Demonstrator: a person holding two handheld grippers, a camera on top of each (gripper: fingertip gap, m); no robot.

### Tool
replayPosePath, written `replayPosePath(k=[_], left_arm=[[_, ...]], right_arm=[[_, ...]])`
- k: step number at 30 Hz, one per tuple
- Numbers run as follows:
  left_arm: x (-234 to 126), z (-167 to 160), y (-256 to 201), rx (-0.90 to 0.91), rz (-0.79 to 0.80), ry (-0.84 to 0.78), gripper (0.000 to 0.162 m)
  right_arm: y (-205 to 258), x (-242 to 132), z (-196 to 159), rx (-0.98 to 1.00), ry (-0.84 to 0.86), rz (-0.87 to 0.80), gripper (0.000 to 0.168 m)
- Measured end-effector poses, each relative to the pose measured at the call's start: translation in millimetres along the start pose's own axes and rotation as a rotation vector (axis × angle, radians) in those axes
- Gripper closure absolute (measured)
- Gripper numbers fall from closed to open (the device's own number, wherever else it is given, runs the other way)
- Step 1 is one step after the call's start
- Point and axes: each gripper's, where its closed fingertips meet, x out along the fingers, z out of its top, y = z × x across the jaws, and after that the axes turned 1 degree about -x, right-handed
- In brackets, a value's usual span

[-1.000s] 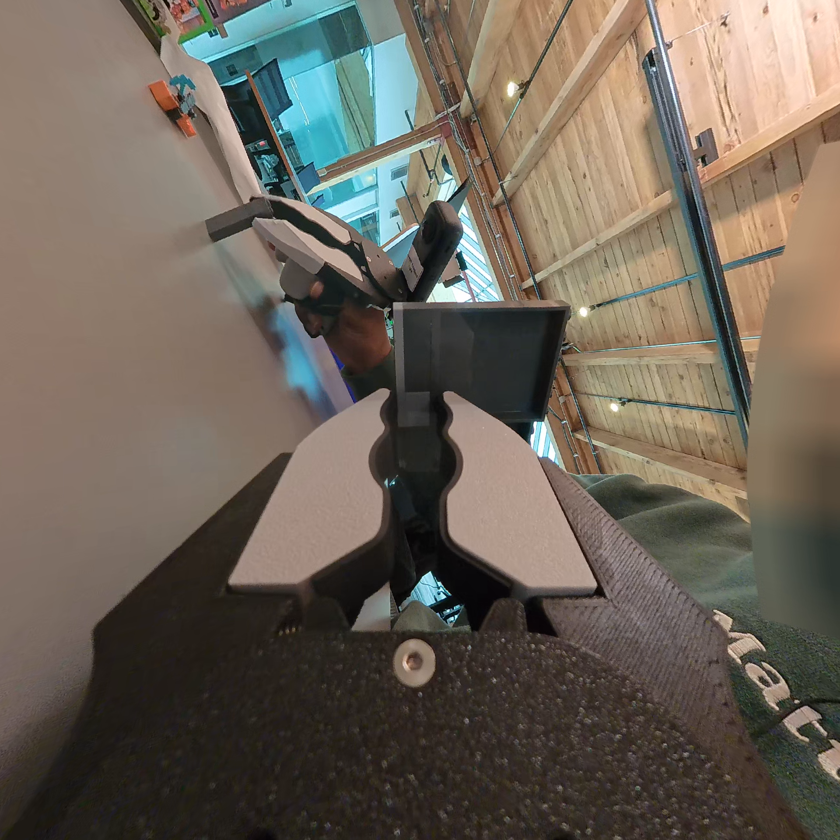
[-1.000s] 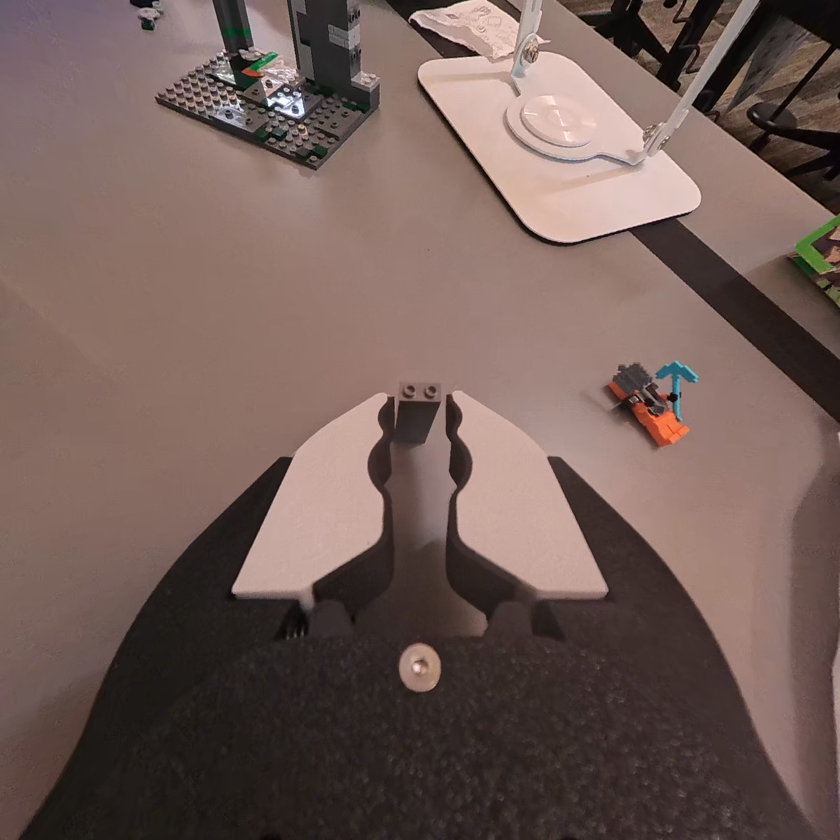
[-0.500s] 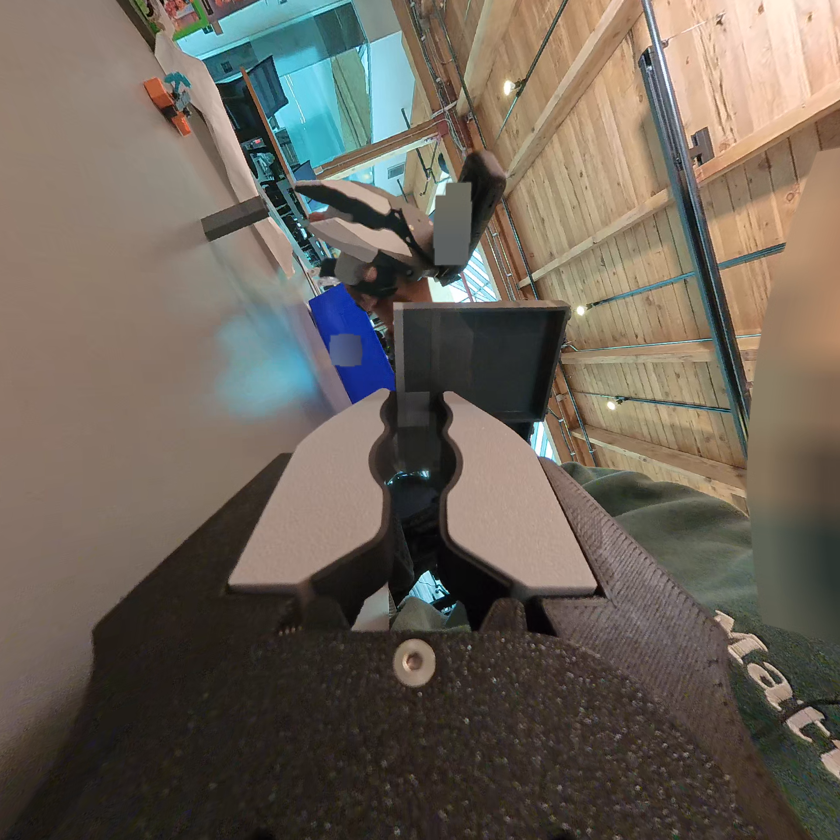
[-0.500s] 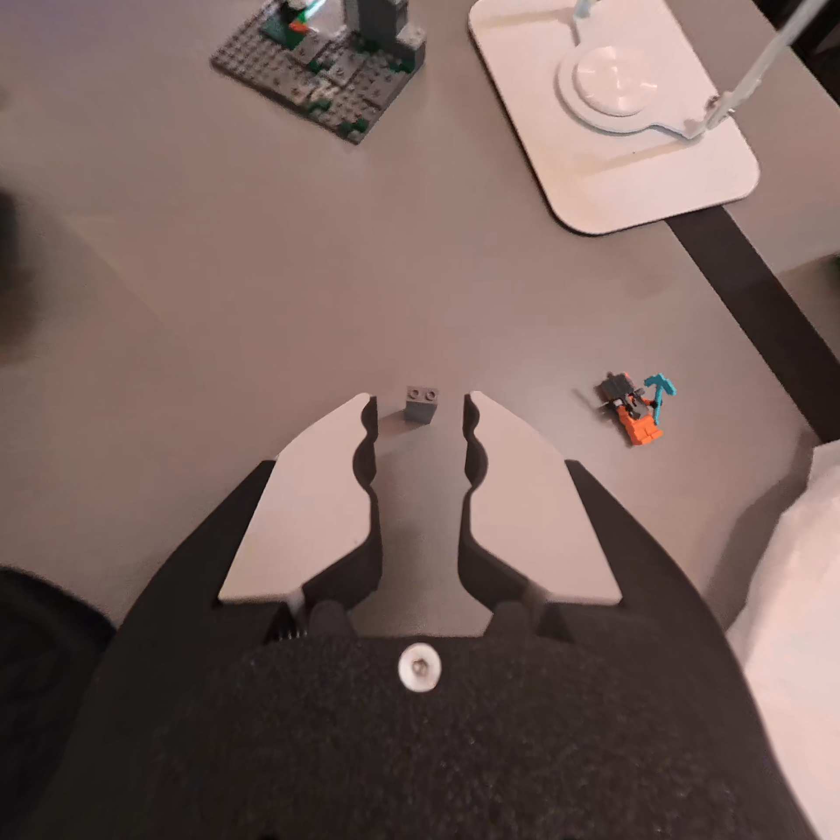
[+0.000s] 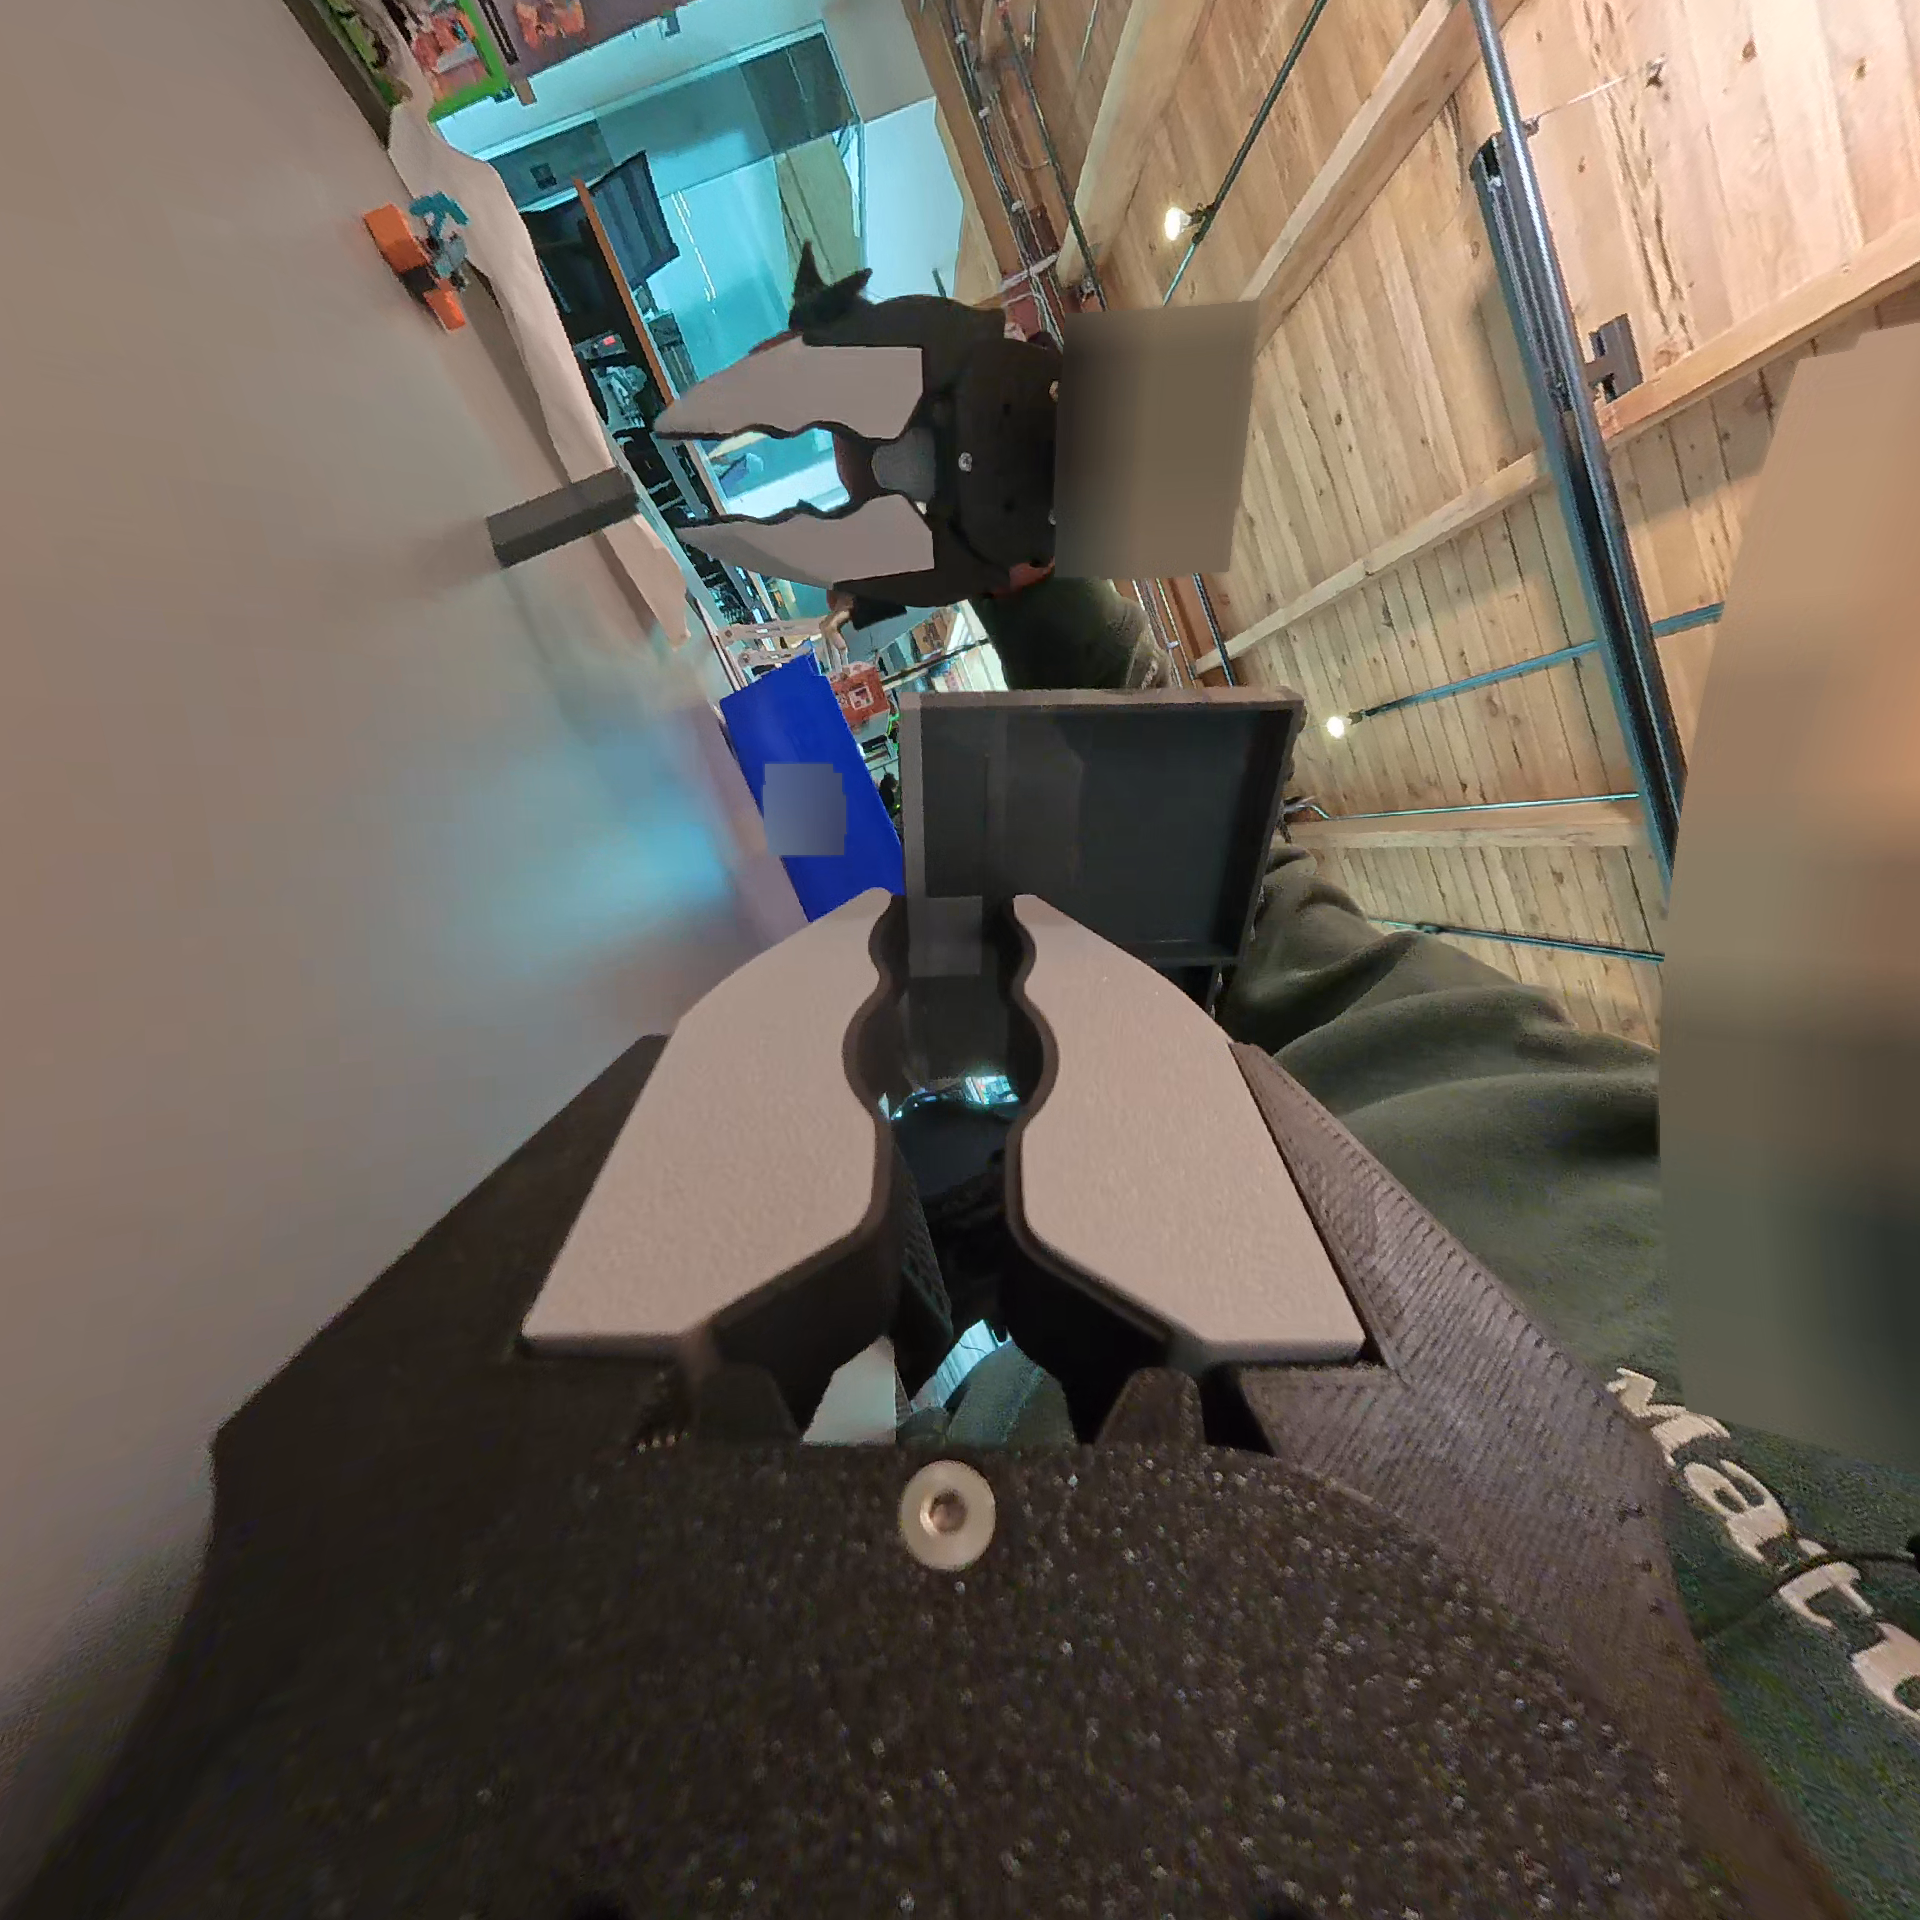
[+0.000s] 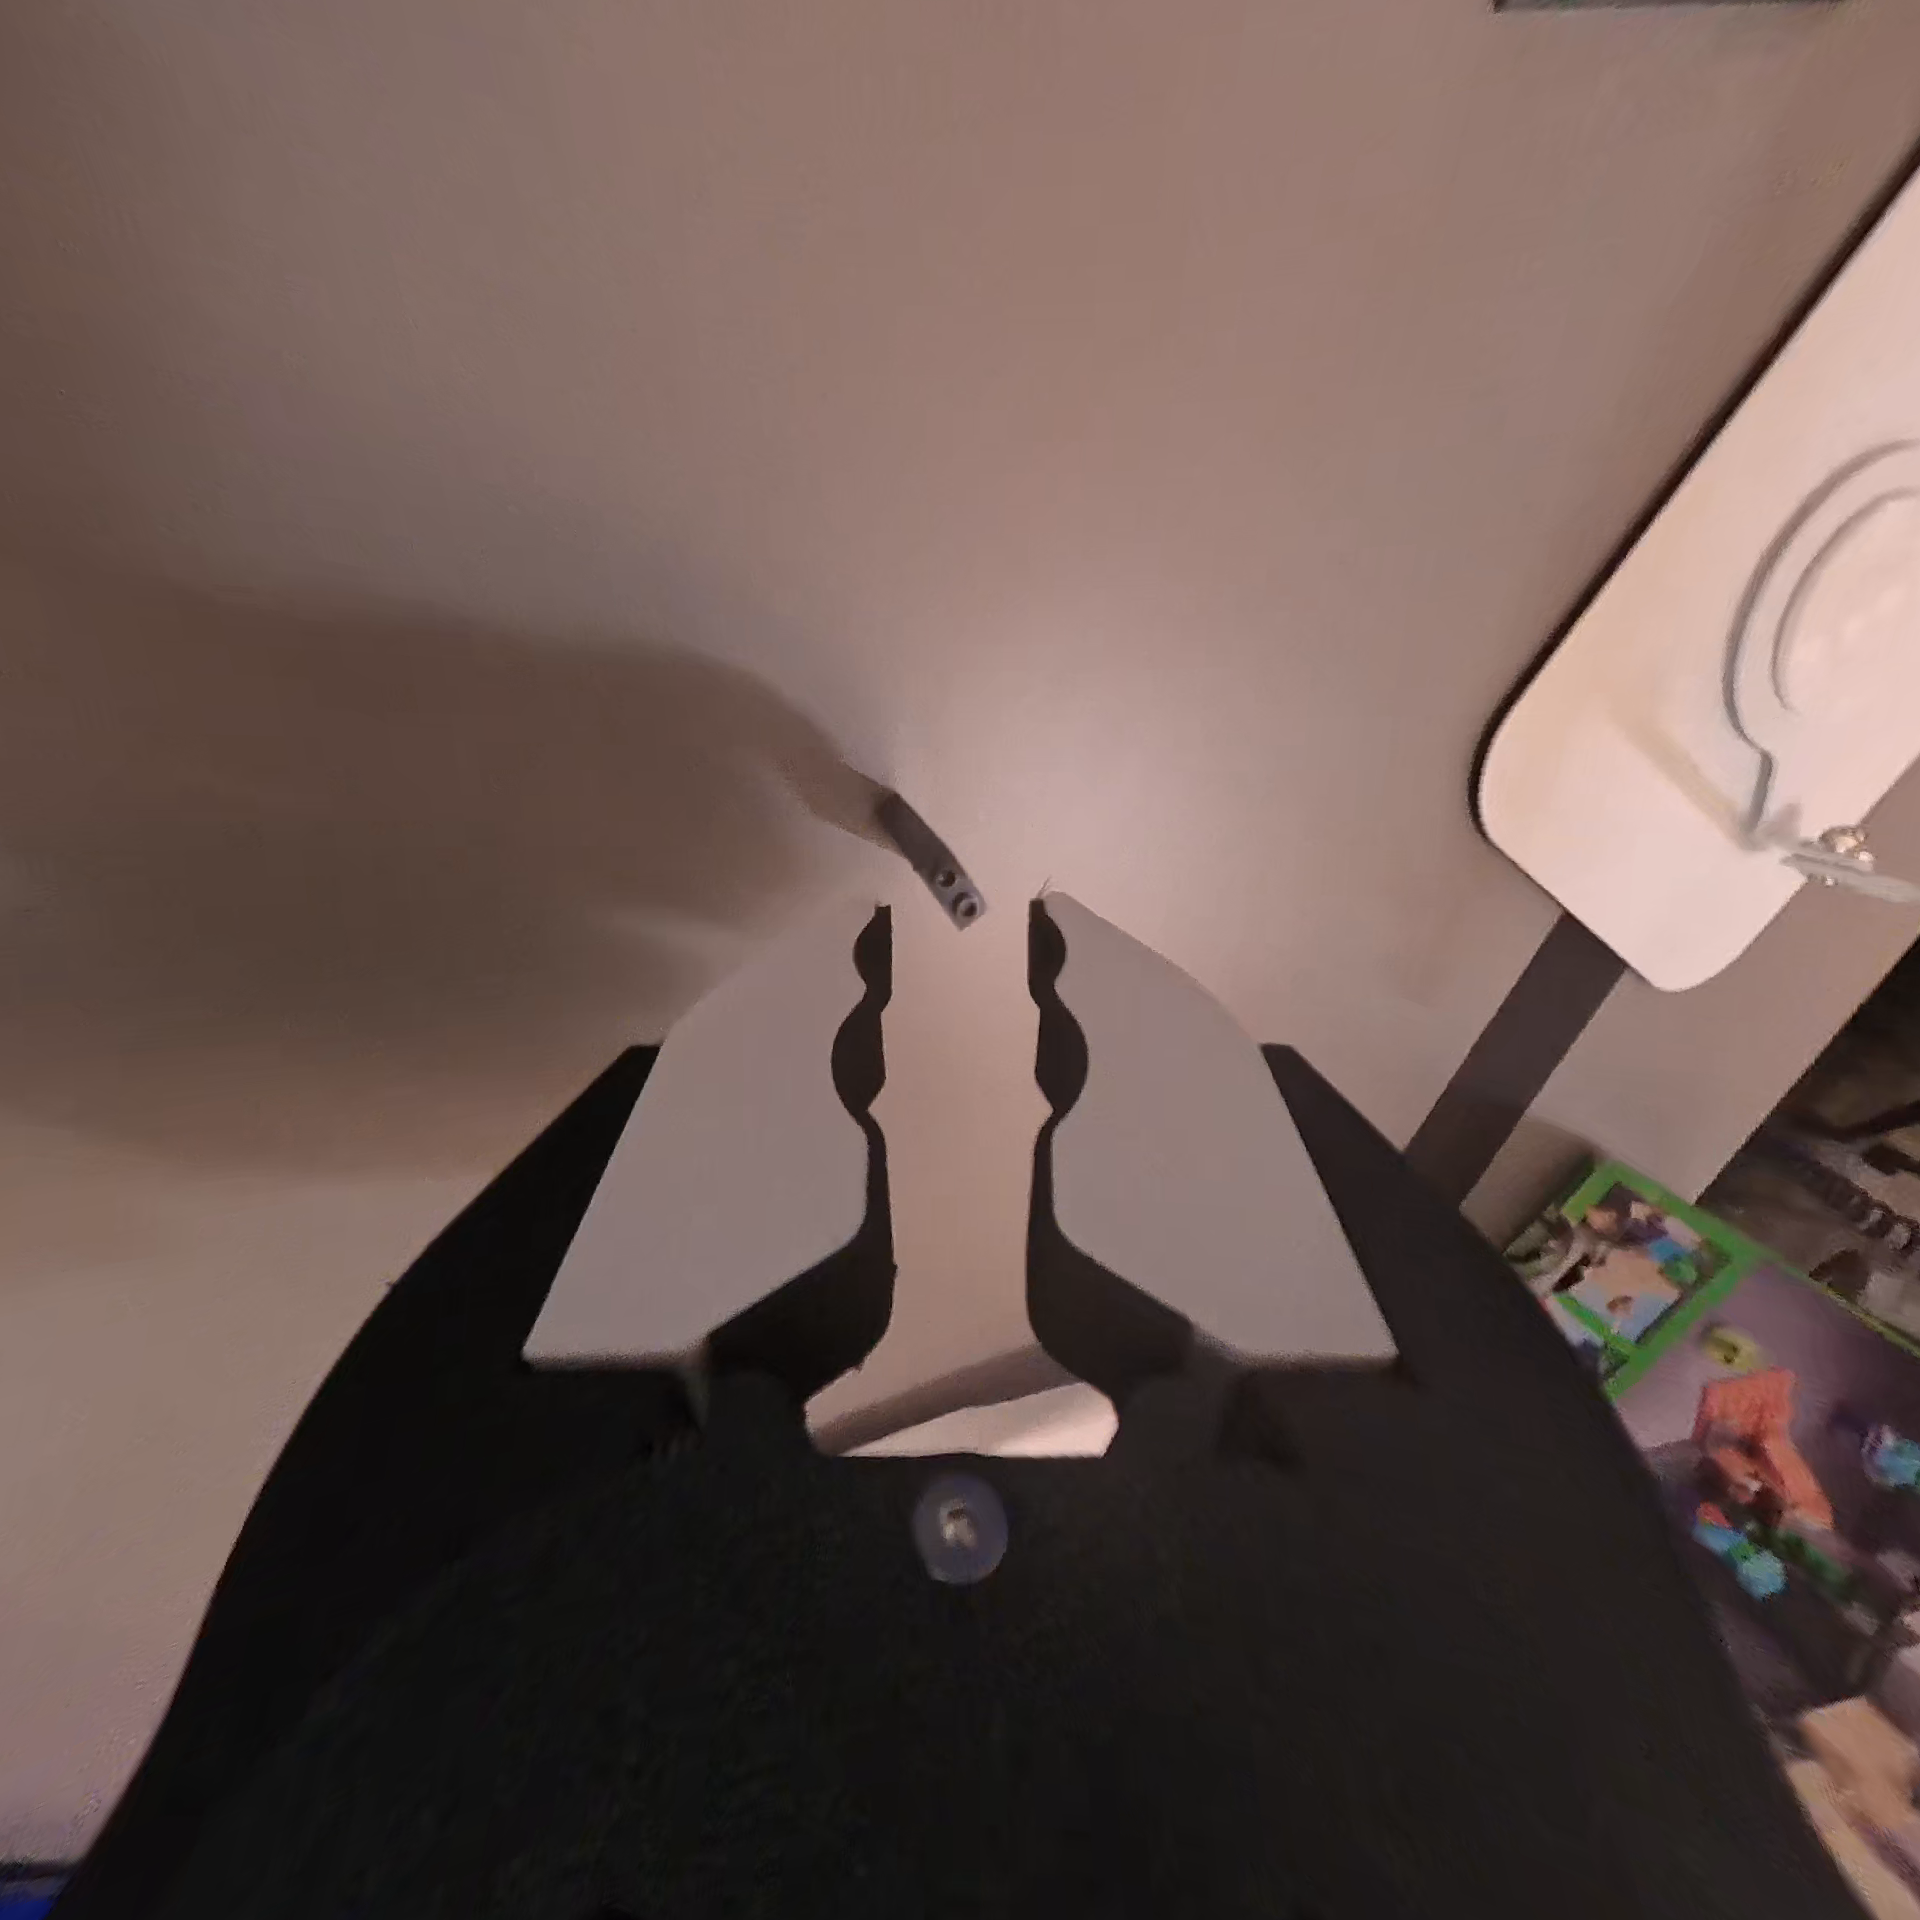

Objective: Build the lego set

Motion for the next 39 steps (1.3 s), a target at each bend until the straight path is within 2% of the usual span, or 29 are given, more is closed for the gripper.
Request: replayPosePath(k=[25,39], left_arm=[[7.1,8.6,10.1,0.01,0.05,-0.039,0.146],[8.0,10.9,13.2,0.001,0.061,-0.047,0.147]], right_arm=[[2.0,19.3,-6.1,-0.28,-0.037,0.088,0.15],[0.6,20.1,-8.7,-0.311,-0.052,0.093,0.155]])
